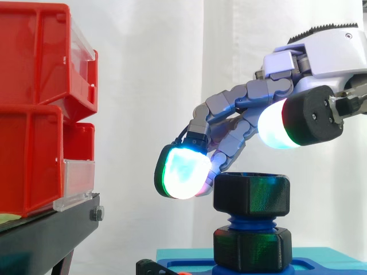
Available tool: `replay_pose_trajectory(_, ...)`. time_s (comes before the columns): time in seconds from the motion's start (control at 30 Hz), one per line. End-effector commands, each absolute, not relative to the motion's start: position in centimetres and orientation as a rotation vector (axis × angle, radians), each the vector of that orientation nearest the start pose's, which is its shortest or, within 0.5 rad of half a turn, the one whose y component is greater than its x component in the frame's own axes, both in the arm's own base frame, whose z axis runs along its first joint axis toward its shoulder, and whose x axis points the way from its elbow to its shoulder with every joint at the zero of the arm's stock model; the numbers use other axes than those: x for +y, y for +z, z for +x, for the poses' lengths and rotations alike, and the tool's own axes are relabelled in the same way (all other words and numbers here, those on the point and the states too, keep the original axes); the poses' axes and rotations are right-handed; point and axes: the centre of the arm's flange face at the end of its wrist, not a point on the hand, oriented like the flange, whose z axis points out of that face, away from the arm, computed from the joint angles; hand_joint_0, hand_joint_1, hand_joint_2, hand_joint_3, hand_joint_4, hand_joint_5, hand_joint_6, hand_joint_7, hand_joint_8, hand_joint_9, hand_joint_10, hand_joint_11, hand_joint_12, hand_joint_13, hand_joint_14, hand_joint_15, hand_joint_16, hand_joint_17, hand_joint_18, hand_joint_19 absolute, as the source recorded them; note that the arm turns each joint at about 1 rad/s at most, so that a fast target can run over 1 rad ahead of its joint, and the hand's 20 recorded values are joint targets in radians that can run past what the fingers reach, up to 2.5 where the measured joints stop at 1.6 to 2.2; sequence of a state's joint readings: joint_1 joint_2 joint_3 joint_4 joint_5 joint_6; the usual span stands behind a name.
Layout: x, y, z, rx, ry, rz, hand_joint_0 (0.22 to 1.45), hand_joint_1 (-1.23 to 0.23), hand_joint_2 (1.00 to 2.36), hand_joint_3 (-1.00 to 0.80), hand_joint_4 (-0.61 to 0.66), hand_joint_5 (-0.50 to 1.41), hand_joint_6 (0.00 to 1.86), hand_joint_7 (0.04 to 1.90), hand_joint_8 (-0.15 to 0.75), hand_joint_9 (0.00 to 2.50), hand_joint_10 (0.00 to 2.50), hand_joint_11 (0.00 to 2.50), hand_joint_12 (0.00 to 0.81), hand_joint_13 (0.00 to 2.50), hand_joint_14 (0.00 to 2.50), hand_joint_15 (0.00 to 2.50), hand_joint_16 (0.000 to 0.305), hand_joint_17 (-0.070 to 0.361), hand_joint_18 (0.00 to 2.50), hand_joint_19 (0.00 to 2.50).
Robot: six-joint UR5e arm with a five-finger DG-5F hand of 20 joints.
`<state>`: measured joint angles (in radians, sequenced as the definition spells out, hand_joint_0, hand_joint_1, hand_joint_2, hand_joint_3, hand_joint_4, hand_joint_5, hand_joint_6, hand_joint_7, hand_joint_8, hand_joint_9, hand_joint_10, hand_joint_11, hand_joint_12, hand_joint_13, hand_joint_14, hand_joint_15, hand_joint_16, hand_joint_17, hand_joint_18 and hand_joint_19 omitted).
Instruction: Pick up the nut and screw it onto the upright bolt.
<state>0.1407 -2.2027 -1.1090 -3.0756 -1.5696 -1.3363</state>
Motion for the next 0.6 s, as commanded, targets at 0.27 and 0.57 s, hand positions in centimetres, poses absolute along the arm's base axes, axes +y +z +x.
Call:
replay_pose_trajectory(0.27, -3.67, 32.92, 73.72, 1.683, 0.276, 0.087, 0.51, -0.31, 1.00, -0.50, 0.24, -0.05, 0.50, 1.25, 0.272, 0.56, 0.00, 0.00, 0.270, 0.36, 0.00, 0.00, 0.027, 0.062, 0.00, 0.00)
replay_pose_trajectory(0.57, -3.70, 33.03, 73.70, 1.682, 0.272, 0.088, 0.51, -0.32, 1.00, -0.50, 0.23, -0.03, 0.50, 1.30, 0.271, 0.62, 0.00, 0.00, 0.263, 0.40, 0.00, 0.00, 0.026, 0.058, 0.00, 0.00)
